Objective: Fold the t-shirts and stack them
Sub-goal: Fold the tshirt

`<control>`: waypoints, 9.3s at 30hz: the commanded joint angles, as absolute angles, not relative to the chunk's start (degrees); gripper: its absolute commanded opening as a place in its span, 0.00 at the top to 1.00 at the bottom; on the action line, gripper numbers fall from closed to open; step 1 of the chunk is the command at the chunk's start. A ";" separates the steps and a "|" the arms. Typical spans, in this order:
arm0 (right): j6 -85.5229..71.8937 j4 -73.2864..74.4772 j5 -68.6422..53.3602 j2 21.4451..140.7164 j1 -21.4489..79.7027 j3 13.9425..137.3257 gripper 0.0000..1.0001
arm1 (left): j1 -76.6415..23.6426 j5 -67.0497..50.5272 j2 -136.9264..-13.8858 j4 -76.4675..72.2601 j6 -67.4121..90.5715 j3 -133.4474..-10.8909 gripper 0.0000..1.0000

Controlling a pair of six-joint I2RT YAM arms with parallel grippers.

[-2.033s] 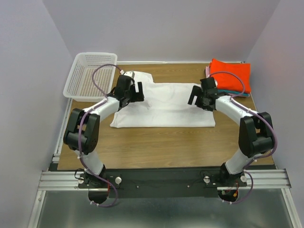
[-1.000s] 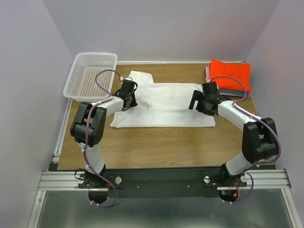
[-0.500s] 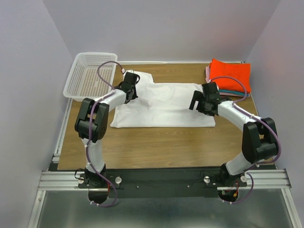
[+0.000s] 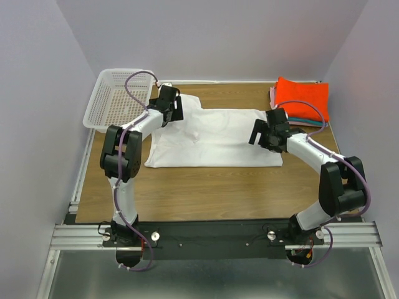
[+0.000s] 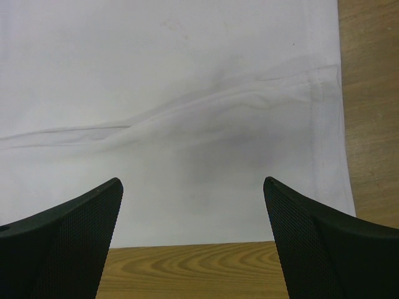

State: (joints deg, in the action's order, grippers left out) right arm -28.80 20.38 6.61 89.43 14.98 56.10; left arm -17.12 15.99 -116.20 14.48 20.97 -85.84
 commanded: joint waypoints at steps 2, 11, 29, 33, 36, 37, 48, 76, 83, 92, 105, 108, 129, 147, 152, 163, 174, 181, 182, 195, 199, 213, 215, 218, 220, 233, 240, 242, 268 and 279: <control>-28.12 20.48 5.89 86.13 14.77 55.28 0.00 | -17.75 11.78 -106.19 12.49 23.46 -78.61 0.03; -27.77 20.39 1.50 86.75 14.77 55.11 0.00 | -21.35 0.79 -95.88 1.94 25.67 -60.13 0.02; -26.37 20.48 5.27 88.51 14.77 55.81 0.00 | -19.60 5.80 -120.57 10.36 15.38 -83.92 0.02; -26.11 20.48 5.36 87.80 14.77 55.99 0.00 | -19.51 5.62 -120.59 10.46 15.38 -85.25 0.02; -25.93 20.48 4.92 87.28 14.77 56.34 0.00 | -19.51 6.76 -118.13 10.55 15.82 -86.22 0.02; -25.84 20.48 4.05 87.19 14.77 56.51 0.00 | -19.51 7.03 -117.17 10.55 15.99 -86.39 0.02; -24.70 20.21 1.58 92.10 14.77 59.32 0.00 | -20.30 5.99 -100.38 4.15 23.73 -70.25 0.02; -30.23 19.34 -1.93 81.84 15.47 39.38 0.00 | -28.99 6.50 -83.42 11.42 44.55 -35.60 0.02; -33.31 22.05 -4.30 72.69 15.64 33.49 0.00 | -34.01 6.41 -78.84 16.23 49.21 -35.59 0.02; -34.80 27.76 -3.08 64.78 15.64 31.91 0.00 | -37.27 12.83 -69.36 28.91 58.09 -32.44 0.02; -41.13 29.96 -8.26 57.30 15.91 26.98 0.00 | -37.27 15.55 -59.41 32.87 59.24 -33.49 0.02; -42.89 32.16 -6.51 54.67 15.91 26.02 0.00 | -37.35 18.10 -58.98 31.82 57.75 -37.34 0.02; -40.70 15.29 -5.29 72.22 17.57 37.52 0.00 | -26.29 22.15 -88.15 19.52 38.42 -68.46 0.02; -47.37 23.81 9.13 66.80 17.67 28.12 0.00 | -22.85 19.60 -103.09 20.48 33.84 -77.78 0.02; -45.62 25.84 8.53 64.86 17.67 31.81 0.00 | -21.89 19.51 -107.56 21.53 33.14 -82.26 0.02; -39.90 25.84 9.40 63.98 17.67 42.80 0.00 | -19.43 21.01 -115.93 22.68 33.05 -86.14 0.18; -38.67 25.66 12.21 71.71 17.67 47.63 0.00 | -17.67 20.92 -122.34 23.03 32.52 -89.56 0.25; -39.02 25.75 16.26 78.92 17.40 51.67 0.00 | -17.40 19.60 -124.01 22.50 31.55 -91.05 0.41; -39.11 25.75 16.69 79.80 17.49 52.90 0.00 | -17.40 19.34 -124.10 22.50 31.55 -90.79 0.42; -36.48 25.66 24.17 98.69 13.98 69.07 0.00 | -17.49 12.83 -119.28 16.00 27.42 -85.88 1.00; -36.30 25.66 25.84 104.23 12.14 72.42 0.02 | -17.49 12.48 -115.41 11.17 25.93 -81.31 1.00; -34.37 25.66 29.89 114.96 10.37 78.13 0.18 | -17.49 7.56 -108.20 2.90 21.97 -72.42 1.00; -34.37 25.58 29.62 115.57 10.37 78.40 0.24 | -17.49 7.73 -107.76 2.81 22.06 -71.55 1.00; -34.80 25.58 28.57 115.58 10.28 77.79 0.36 | -17.49 7.74 -106.70 2.20 22.06 -70.41 1.00; -35.15 25.58 29.00 115.31 10.37 77.26 0.43 | -17.58 7.56 -105.91 1.93 21.97 -69.79 1.00; -36.47 25.58 28.65 111.27 10.28 72.34 0.53 | -18.10 6.68 -102.57 0.88 22.94 -66.27 1.00; -36.83 25.58 28.57 110.48 10.37 71.46 0.75 | -18.19 6.42 -101.87 0.26 22.94 -65.22 1.00; -36.48 25.49 28.21 110.04 10.28 71.80 0.77 | -18.28 6.33 -101.78 0.26 22.94 -65.04 1.00; -34.54 24.26 25.75 90.45 10.63 57.14 0.94 | -20.74 9.58 -75.79 -4.04 32.25 -40.35 1.00; -33.40 24.26 20.83 82.37 10.63 51.60 0.94 | -21.27 11.08 -61.36 -1.32 37.97 -29.54 1.00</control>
